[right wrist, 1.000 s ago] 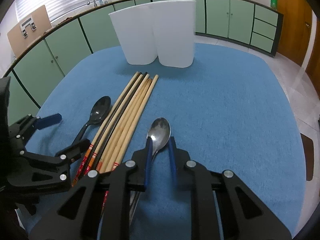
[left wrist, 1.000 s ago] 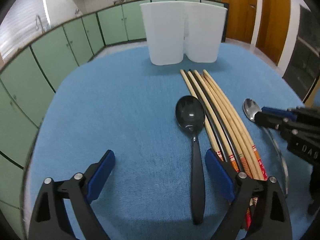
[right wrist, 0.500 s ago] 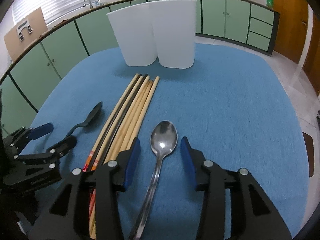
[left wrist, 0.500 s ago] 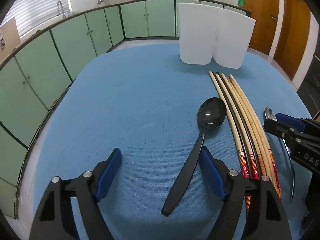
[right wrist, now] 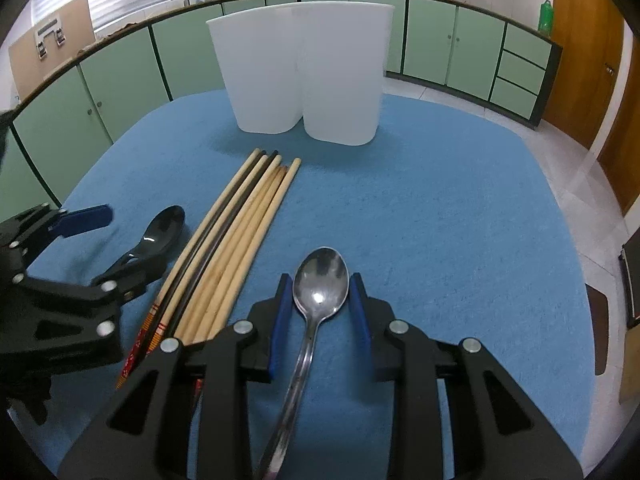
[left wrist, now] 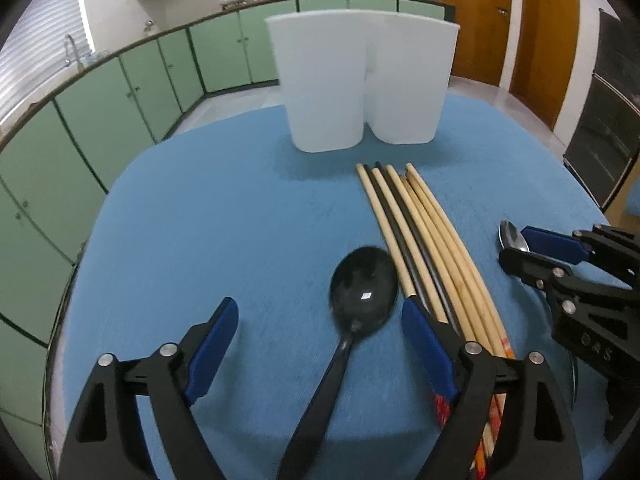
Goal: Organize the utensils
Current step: 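Close the left tool on the black spoon's handle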
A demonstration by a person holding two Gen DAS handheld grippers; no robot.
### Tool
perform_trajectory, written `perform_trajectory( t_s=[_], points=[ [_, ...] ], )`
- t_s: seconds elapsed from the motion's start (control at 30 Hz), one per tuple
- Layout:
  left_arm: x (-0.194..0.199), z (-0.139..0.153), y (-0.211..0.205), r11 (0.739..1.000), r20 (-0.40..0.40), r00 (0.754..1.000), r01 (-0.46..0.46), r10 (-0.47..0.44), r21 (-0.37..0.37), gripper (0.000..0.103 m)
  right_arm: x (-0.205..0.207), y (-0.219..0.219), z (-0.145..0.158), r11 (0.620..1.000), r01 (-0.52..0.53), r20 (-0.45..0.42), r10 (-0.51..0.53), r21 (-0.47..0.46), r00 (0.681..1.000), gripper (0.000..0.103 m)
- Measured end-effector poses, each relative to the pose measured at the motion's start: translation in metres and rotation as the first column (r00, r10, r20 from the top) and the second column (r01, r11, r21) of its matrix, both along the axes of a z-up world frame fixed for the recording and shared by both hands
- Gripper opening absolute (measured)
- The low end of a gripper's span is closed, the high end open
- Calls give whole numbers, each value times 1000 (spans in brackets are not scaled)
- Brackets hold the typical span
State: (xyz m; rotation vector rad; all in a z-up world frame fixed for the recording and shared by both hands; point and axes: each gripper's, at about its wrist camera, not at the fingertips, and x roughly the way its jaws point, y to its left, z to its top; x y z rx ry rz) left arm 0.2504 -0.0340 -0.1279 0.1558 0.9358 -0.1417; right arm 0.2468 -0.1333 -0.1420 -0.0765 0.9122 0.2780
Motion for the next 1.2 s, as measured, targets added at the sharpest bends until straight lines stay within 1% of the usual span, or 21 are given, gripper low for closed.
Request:
perform_trajectory(
  t_s=[0.03, 0.17, 0.3, 0.4, 0.47, 0.6, 0.63, 0.67, 0.7, 0.73, 0.8, 0.9, 0.97, 1.1, 1.2],
  points=[
    [3, -1, -1, 1000, -6, 1000, -1, 1, -1, 83, 0, -2, 0, 1000, -1, -1, 1, 3, 1000, 28],
    [18, -3, 8, 999, -22, 999, -32, 31, -42, 85, 1, -3, -1, 1000, -4, -1, 4, 13, 1000, 28],
    [23, -3, 16, 996, -12, 997, -79, 79, -43, 85, 0, -4, -2, 1000, -11, -2, 11, 15, 1000, 28],
    [24, -3, 16, 996, -15, 997, -76, 76, -42, 85, 1, -3, -2, 1000, -17, -4, 17, 4, 1000, 29],
    [25, -3, 15, 996, -22, 997, -76, 75, -39, 87, 2, -2, -2, 1000, -16, -11, 16, 3, 1000, 29],
    [35, -4, 17, 998, -28, 998, -60, 59, -34, 87, 7, -3, -1, 1000, 3, -38, -2, 31, 999, 31],
    [37, -3, 17, 998, -30, 998, -56, 54, -38, 85, 8, -3, -1, 1000, 4, -40, -3, 28, 999, 31],
    [38, -2, 17, 998, -33, 998, -46, 45, -46, 78, 9, -1, -1, 1000, -1, -39, 1, 12, 999, 30],
    [35, 0, 18, 998, -34, 999, -41, 40, -50, 68, 9, 2, -1, 1000, -3, -34, 3, -10, 999, 28],
    [34, 2, 18, 998, -37, 999, -32, 30, -54, 62, 9, 4, -1, 1000, -2, -32, 1, -20, 999, 28],
    [32, 4, 16, 998, -46, 999, -13, 10, -68, 35, 8, 5, -1, 1000, 0, -28, 0, -21, 1000, 28],
    [30, 8, 19, 994, -56, 998, -8, 2, -108, 33, 4, 2, 2, 1000, 8, -5, -8, -1, 1000, 27],
    [24, 13, 24, 990, -35, 999, -8, 3, -140, 33, -3, -4, 9, 999, 13, 43, -15, 33, 999, 27],
    [5, 35, 36, 967, 77, 997, 13, 7, -254, 33, -18, -12, 28, 998, -5, 160, -6, 66, 987, 27],
    [-8, 49, 40, 952, 175, 985, 41, 13, -302, 33, -23, -17, 43, 996, -17, 228, -4, 90, 974, 27]
  ],
)
